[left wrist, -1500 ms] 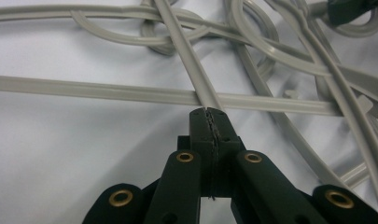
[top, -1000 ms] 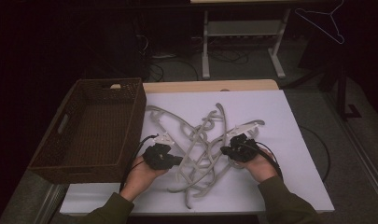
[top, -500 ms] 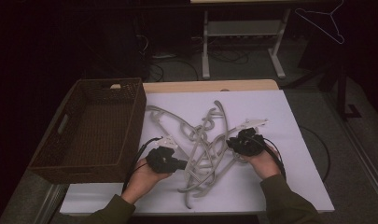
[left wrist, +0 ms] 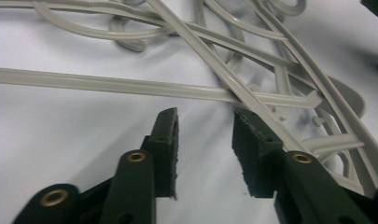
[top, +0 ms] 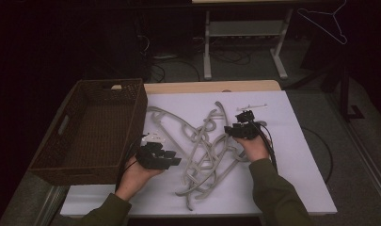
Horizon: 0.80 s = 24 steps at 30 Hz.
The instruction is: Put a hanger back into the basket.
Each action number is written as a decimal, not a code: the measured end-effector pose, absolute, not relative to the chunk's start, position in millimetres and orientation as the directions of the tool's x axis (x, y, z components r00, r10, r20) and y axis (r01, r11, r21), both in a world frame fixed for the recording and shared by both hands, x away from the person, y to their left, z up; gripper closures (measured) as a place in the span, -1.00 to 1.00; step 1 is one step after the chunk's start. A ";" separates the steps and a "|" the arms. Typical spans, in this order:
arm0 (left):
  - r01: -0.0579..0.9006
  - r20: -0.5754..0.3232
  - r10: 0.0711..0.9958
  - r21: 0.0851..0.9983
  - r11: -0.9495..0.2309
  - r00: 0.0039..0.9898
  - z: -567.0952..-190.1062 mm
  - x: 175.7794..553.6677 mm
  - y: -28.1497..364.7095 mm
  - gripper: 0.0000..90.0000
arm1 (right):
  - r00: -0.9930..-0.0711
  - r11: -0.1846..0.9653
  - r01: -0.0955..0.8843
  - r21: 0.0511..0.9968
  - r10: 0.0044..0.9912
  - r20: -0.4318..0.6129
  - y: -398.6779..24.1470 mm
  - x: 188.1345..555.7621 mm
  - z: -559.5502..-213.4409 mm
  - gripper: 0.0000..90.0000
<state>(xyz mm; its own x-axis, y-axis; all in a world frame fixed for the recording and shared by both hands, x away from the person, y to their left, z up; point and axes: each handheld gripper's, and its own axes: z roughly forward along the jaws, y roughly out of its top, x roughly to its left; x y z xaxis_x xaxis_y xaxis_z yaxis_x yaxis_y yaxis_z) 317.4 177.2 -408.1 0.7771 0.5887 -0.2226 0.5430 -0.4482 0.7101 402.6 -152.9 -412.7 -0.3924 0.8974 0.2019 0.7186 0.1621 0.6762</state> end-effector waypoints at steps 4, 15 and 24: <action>0.538 -0.212 0.604 0.725 -0.430 0.769 -406.7 318.8 180.8 0.07 | -0.364 0.165 0.754 0.635 0.911 0.195 -144.6 420.1 -416.6 0.29; 0.527 -0.215 0.608 0.751 -0.397 0.765 -404.0 318.2 182.1 -0.09 | -0.313 0.164 0.800 0.577 0.935 0.169 -133.7 440.4 -428.4 0.57; 0.522 -0.213 0.601 0.752 -0.402 0.771 -404.6 318.6 180.1 -0.09 | -0.292 0.157 0.813 0.560 0.943 0.160 -130.7 447.8 -424.4 0.49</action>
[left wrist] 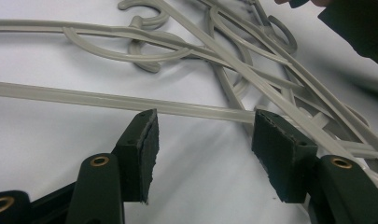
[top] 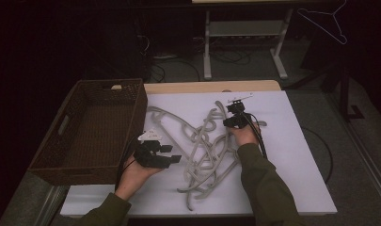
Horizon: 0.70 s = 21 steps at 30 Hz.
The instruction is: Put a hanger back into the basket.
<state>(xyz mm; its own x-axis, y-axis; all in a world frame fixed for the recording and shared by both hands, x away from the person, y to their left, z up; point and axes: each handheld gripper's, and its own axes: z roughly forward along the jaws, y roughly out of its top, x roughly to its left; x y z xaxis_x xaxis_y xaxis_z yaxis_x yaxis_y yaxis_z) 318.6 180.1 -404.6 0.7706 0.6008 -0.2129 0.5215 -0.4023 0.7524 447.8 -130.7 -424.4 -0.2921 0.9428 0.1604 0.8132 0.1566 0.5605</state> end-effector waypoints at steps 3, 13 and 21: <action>0.514 -0.207 0.598 0.756 -0.405 0.775 -404.5 318.8 180.5 -0.09 | -0.293 0.174 0.822 0.543 0.946 0.141 -124.5 449.4 -430.5 0.54; 0.524 -0.216 0.606 0.757 -0.391 0.766 -404.2 318.5 181.0 -0.09 | -0.276 0.162 0.822 0.545 0.952 0.133 -121.1 452.5 -434.4 0.78; 0.522 -0.217 0.607 0.760 -0.386 0.764 -403.9 318.7 181.3 -0.09 | -0.315 0.174 0.811 0.558 0.934 0.166 -118.8 451.6 -424.7 0.81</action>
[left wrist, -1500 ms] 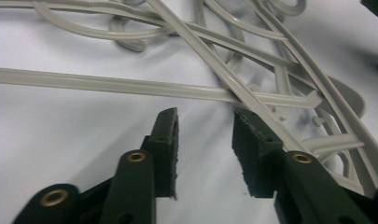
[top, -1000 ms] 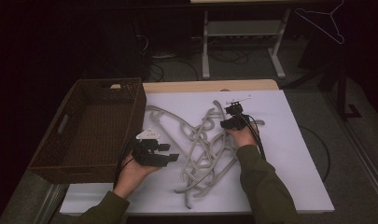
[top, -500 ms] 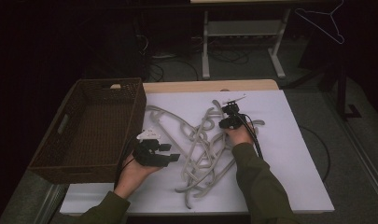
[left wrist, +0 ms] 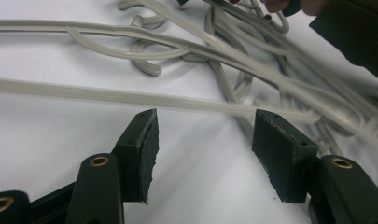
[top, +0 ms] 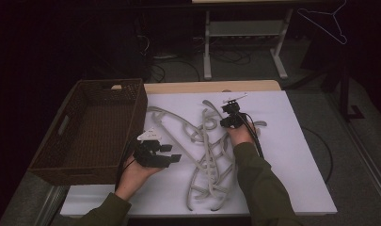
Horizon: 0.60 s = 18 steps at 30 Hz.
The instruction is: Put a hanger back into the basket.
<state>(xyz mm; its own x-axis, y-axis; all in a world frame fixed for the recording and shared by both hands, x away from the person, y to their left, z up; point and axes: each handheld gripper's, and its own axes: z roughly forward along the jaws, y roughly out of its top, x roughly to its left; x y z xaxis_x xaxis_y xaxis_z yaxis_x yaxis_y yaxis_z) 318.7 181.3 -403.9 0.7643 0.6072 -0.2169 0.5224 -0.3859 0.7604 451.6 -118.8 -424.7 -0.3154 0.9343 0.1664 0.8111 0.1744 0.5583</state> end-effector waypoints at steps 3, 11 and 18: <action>0.521 -0.216 0.607 0.761 -0.387 0.765 -404.0 318.7 181.4 -0.10 | -0.350 0.193 0.789 0.583 0.921 0.169 -117.3 448.6 -413.0 0.81; 0.514 -0.210 0.609 0.769 -0.380 0.765 -402.4 318.3 181.9 -0.12 | -0.454 0.255 0.730 0.634 0.874 0.172 -110.3 439.9 -393.5 0.82; 0.514 -0.212 0.613 0.774 -0.370 0.761 -401.5 319.2 182.4 -0.14 | -0.580 0.341 0.657 0.672 0.798 0.162 -85.9 435.1 -392.3 0.81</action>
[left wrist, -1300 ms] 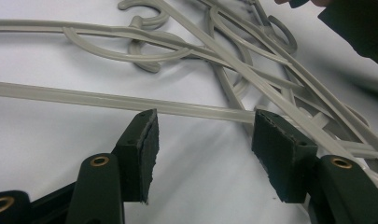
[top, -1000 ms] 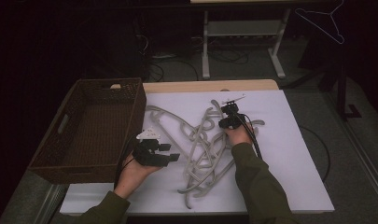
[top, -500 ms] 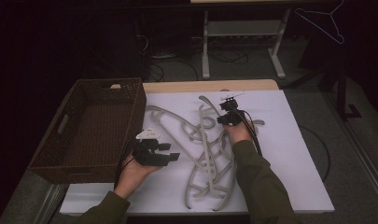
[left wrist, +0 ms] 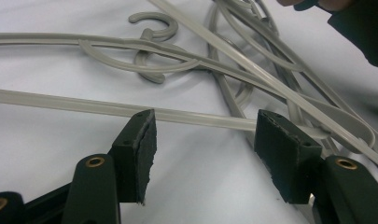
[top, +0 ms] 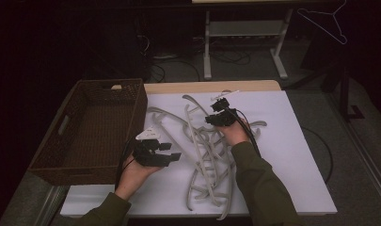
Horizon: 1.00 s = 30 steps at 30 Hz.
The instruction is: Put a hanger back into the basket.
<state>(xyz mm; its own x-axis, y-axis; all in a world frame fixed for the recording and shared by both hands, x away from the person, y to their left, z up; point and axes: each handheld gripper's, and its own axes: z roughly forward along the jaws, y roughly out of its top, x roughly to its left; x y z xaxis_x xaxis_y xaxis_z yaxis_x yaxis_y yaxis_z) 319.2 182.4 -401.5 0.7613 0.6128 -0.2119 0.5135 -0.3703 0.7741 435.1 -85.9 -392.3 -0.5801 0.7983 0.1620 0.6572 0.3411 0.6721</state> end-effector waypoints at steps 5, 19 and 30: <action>0.510 -0.207 0.612 0.775 -0.374 0.763 -401.4 318.8 181.8 -0.14 | -0.625 0.394 0.639 0.661 0.767 0.147 -66.1 438.0 -398.2 0.81; 0.516 -0.214 0.615 0.774 -0.367 0.759 -402.5 318.4 182.4 -0.14 | -0.660 0.420 0.585 0.693 0.743 0.107 -75.7 408.3 -380.7 0.17; 0.516 -0.211 0.618 0.774 -0.368 0.757 -402.5 319.2 184.3 -0.16 | -0.622 0.394 0.636 0.664 0.771 0.138 -128.3 340.8 -383.0 0.11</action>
